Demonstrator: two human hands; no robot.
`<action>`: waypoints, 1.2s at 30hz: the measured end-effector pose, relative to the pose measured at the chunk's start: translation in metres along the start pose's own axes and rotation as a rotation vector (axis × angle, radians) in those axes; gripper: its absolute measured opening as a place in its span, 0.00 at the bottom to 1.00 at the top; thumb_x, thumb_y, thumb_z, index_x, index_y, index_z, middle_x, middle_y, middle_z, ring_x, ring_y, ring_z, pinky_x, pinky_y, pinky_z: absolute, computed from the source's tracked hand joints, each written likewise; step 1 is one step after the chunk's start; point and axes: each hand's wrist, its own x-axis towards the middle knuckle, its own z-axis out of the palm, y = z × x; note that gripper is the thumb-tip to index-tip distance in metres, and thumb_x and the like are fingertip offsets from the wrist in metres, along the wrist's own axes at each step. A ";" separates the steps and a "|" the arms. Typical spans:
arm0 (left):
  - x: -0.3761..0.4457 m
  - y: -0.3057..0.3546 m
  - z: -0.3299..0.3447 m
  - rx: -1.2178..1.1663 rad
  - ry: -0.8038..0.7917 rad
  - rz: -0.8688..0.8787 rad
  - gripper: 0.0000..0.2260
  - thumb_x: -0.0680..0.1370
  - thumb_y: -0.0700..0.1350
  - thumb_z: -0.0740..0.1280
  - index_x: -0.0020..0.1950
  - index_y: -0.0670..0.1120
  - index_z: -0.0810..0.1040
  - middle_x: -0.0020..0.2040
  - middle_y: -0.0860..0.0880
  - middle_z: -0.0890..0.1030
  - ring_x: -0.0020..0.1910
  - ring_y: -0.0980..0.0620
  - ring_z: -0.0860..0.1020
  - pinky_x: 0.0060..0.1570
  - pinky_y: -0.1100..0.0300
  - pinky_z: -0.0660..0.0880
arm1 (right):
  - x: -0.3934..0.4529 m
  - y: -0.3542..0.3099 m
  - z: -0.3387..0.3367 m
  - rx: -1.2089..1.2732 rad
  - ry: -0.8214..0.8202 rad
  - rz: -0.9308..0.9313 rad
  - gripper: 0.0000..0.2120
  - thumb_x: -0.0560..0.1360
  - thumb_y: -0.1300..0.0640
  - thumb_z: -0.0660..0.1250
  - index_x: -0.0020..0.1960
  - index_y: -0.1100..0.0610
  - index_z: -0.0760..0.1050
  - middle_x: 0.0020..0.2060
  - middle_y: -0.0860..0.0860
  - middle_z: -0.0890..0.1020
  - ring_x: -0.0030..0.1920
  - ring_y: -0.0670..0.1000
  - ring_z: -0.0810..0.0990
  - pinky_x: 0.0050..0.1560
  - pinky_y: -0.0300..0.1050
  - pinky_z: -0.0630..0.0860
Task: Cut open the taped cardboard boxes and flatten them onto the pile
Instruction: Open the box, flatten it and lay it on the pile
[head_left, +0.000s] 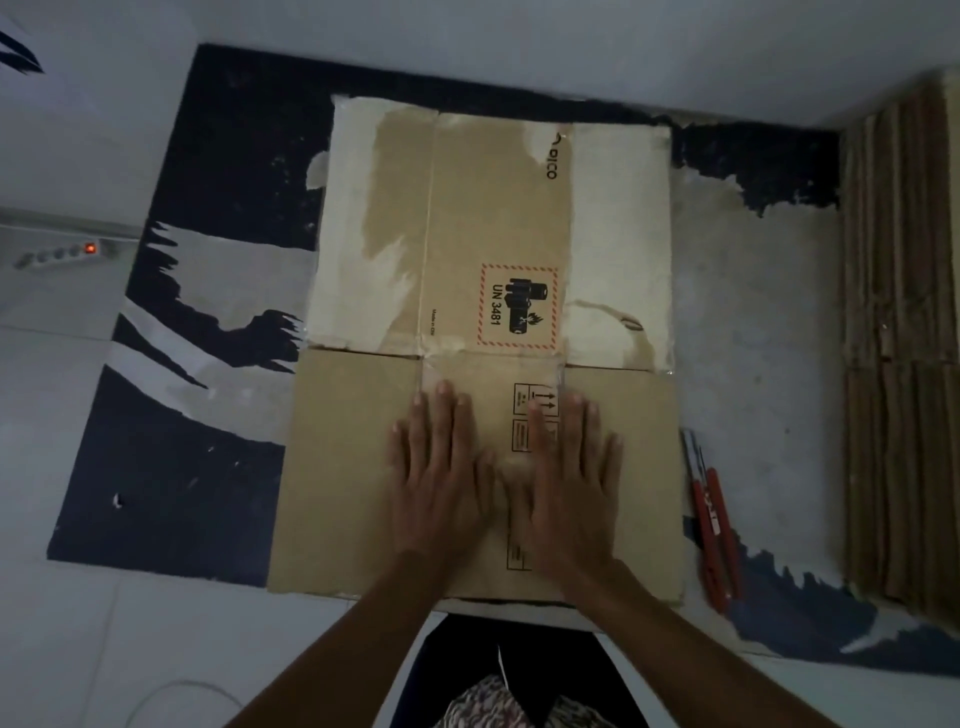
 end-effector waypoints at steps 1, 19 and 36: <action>0.000 0.000 0.000 0.000 -0.011 0.004 0.28 0.83 0.54 0.52 0.81 0.42 0.56 0.81 0.41 0.53 0.80 0.41 0.51 0.77 0.41 0.48 | -0.009 0.000 0.004 -0.016 0.012 -0.022 0.33 0.81 0.40 0.54 0.81 0.51 0.49 0.80 0.59 0.47 0.79 0.61 0.44 0.75 0.67 0.48; -0.001 0.000 -0.012 0.005 -0.165 0.000 0.25 0.76 0.55 0.58 0.70 0.45 0.68 0.70 0.39 0.70 0.66 0.36 0.69 0.61 0.42 0.66 | -0.037 -0.010 0.019 -0.068 -0.004 0.070 0.31 0.81 0.42 0.50 0.81 0.50 0.50 0.80 0.58 0.48 0.79 0.60 0.45 0.75 0.68 0.50; 0.086 -0.035 -0.019 0.009 -0.106 0.068 0.28 0.84 0.60 0.43 0.82 0.49 0.49 0.82 0.47 0.46 0.81 0.43 0.43 0.77 0.39 0.46 | 0.129 -0.009 -0.015 -0.004 0.036 0.049 0.31 0.82 0.39 0.49 0.81 0.49 0.48 0.80 0.54 0.46 0.79 0.60 0.43 0.77 0.63 0.45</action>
